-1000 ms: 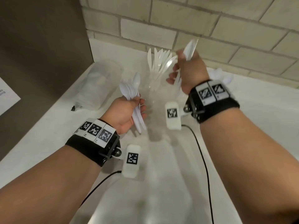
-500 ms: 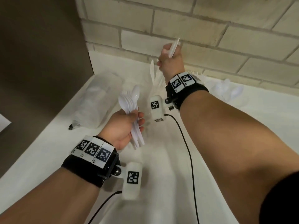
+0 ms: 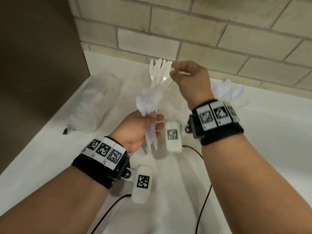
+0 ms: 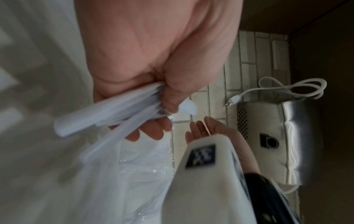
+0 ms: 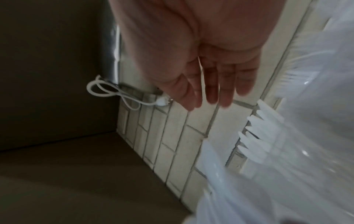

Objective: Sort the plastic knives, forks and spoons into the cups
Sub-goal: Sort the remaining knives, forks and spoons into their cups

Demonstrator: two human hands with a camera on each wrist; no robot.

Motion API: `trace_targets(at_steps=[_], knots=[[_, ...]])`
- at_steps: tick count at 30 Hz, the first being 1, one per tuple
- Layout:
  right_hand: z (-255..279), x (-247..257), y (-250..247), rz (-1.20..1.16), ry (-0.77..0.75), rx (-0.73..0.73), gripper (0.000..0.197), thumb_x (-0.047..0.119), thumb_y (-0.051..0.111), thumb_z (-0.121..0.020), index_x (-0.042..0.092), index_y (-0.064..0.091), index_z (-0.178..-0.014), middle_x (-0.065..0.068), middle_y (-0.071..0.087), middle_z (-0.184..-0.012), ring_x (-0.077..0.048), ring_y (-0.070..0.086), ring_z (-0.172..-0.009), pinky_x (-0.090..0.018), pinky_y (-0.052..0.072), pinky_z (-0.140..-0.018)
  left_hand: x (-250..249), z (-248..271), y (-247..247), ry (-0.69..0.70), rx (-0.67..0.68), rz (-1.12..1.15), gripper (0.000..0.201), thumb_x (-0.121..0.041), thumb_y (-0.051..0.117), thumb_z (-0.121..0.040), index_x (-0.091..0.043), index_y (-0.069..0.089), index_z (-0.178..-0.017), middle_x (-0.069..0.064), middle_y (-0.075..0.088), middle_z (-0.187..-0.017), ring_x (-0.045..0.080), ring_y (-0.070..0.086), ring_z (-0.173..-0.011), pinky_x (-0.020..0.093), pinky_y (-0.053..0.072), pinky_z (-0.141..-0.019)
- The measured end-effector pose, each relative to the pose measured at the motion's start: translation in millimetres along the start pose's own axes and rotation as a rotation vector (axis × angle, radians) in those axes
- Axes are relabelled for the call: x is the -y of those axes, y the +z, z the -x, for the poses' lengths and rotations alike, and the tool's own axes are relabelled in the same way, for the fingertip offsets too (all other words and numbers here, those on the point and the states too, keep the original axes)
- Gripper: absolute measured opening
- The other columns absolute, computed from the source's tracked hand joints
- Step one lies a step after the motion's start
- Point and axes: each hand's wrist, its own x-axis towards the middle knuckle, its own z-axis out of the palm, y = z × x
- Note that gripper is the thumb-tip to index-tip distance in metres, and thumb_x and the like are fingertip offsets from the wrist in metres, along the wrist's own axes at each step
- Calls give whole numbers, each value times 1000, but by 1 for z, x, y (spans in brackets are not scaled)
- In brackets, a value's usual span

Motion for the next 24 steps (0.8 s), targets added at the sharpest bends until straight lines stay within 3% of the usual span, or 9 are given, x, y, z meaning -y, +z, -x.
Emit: trace_targets(at_steps=[3, 5, 7, 10, 15, 17, 20, 22, 24], knots=[[40, -5, -14, -13, 44, 115, 8, 13, 75, -79, 19, 69, -78, 3, 69, -76, -5, 59, -62, -19, 48, -60, 3, 3, 11, 22, 53, -35, 15, -16, 49, -98, -13, 61, -106, 1, 72, -89, 16, 65, -75, 38, 53, -78], [58, -11, -16, 8, 105, 183, 10, 16, 79, -76, 16, 69, -79, -1, 70, -74, -6, 62, -57, -15, 46, -52, 5, 4, 19, 46, 53, -60, 14, -15, 49, -98, -12, 61, -103, 0, 73, -83, 15, 65, -71, 34, 54, -71], [68, -17, -15, 47, 153, 187, 21, 24, 84, -71, 18, 67, -83, -1, 70, -76, -10, 67, -62, -16, 48, -53, 8, 5, 28, 63, 30, -95, 15, -12, 48, -99, -14, 62, -97, 1, 73, -79, 18, 65, -73, 33, 54, -67], [74, -21, -15, 69, 191, 134, 35, 29, 85, -69, 16, 64, -93, -1, 67, -84, -8, 65, -68, -11, 47, -48, 11, 7, 37, 50, 30, -124, 21, -6, 41, -100, -16, 59, -99, 14, 67, -99, 27, 64, -87, 34, 54, -66], [79, -23, -13, -6, 215, 135, 30, 25, 79, -77, 15, 59, -97, -1, 67, -85, -9, 64, -68, -11, 46, -47, 12, 11, 38, 41, 122, -71, 25, -5, 39, -100, -18, 57, -111, 21, 61, -116, 30, 59, -96, 33, 56, -70], [78, -25, -12, -11, 212, 123, 23, 25, 75, -81, 16, 59, -95, -5, 67, -87, -14, 64, -73, -17, 52, -57, 11, 11, 35, 26, 152, -18, 19, -12, 42, -101, -15, 58, -111, 17, 60, -109, 26, 60, -90, 32, 57, -68], [77, -26, -9, -4, 200, 93, 14, 25, 67, -87, 13, 60, -91, -10, 66, -83, -24, 65, -76, -40, 58, -73, 10, 10, 30, -9, 161, 56, 18, -15, 44, -100, -8, 59, -106, 12, 65, -94, 23, 66, -79, 37, 58, -73], [75, -26, -10, -72, 201, 31, 11, 24, 58, -92, 14, 56, -87, -7, 61, -76, -28, 64, -68, -51, 57, -73, 9, 10, 27, -15, 169, 67, 18, -16, 45, -99, -8, 61, -103, 7, 67, -87, 25, 68, -79, 40, 57, -78], [74, -24, -12, -144, 213, -21, 9, 23, 53, -96, 16, 50, -90, -3, 55, -74, -23, 60, -56, -47, 59, -65, 7, 9, 25, -10, 167, 32, 21, -18, 44, -100, -13, 64, -106, 3, 63, -88, 24, 67, -80, 39, 57, -77]])
